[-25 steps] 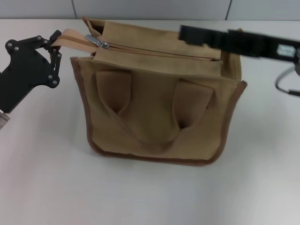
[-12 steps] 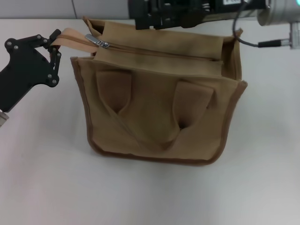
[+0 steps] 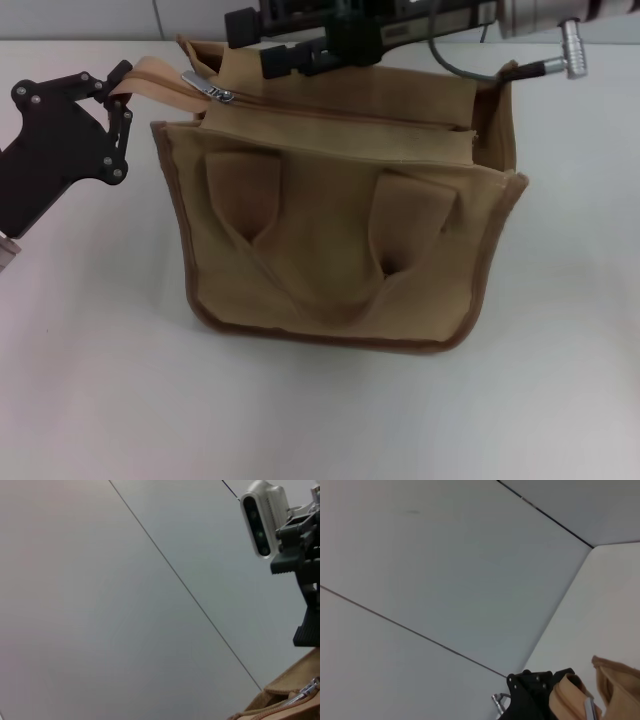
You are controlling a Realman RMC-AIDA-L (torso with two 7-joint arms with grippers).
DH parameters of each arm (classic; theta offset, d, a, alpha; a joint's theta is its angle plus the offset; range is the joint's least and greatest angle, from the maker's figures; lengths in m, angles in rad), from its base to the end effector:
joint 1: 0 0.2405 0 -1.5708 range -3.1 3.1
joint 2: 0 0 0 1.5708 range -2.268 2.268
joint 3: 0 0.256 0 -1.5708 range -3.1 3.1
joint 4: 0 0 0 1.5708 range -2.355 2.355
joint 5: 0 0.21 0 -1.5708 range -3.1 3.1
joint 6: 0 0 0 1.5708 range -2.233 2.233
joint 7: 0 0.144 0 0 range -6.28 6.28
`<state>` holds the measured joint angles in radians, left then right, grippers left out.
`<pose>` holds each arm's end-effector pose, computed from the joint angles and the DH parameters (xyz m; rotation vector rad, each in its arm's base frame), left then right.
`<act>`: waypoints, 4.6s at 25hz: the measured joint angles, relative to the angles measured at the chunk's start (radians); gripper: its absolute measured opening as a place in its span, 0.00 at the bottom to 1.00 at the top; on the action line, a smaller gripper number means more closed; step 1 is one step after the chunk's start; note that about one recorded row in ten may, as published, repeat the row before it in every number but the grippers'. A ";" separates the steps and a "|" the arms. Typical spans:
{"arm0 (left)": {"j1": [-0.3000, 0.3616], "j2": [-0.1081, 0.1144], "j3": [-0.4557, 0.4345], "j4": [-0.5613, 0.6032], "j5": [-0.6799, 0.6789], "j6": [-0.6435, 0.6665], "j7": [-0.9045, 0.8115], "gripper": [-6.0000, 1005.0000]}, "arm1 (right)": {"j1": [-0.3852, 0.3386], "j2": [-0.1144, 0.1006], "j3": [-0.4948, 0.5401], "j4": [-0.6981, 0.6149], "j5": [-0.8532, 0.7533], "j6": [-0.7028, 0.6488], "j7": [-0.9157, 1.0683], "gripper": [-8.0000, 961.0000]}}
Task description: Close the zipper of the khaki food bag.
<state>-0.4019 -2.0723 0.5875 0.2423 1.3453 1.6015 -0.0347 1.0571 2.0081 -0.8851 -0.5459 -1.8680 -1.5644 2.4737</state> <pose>-0.2935 0.3002 0.0158 -1.8920 0.2968 -0.6991 0.0660 0.4101 -0.0079 2.4697 -1.3815 -0.6253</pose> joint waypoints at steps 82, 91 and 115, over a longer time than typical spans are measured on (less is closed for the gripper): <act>-0.079 0.000 0.017 0.102 0.014 0.134 -0.268 0.02 | -0.044 0.056 -0.066 0.043 0.101 0.124 -0.024 0.81; -0.073 0.000 0.023 0.103 0.015 0.129 -0.269 0.02 | -0.057 0.065 -0.067 0.044 0.137 0.127 -0.026 0.81; -0.063 0.000 0.023 0.105 0.010 0.131 -0.278 0.02 | -0.072 0.060 -0.078 0.055 0.159 0.137 -0.024 0.81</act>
<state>-0.4651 -2.0723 0.6108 0.3477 1.3550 1.7323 -0.3130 0.9851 2.0677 -0.9630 -0.4906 -1.7087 -1.4272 2.4496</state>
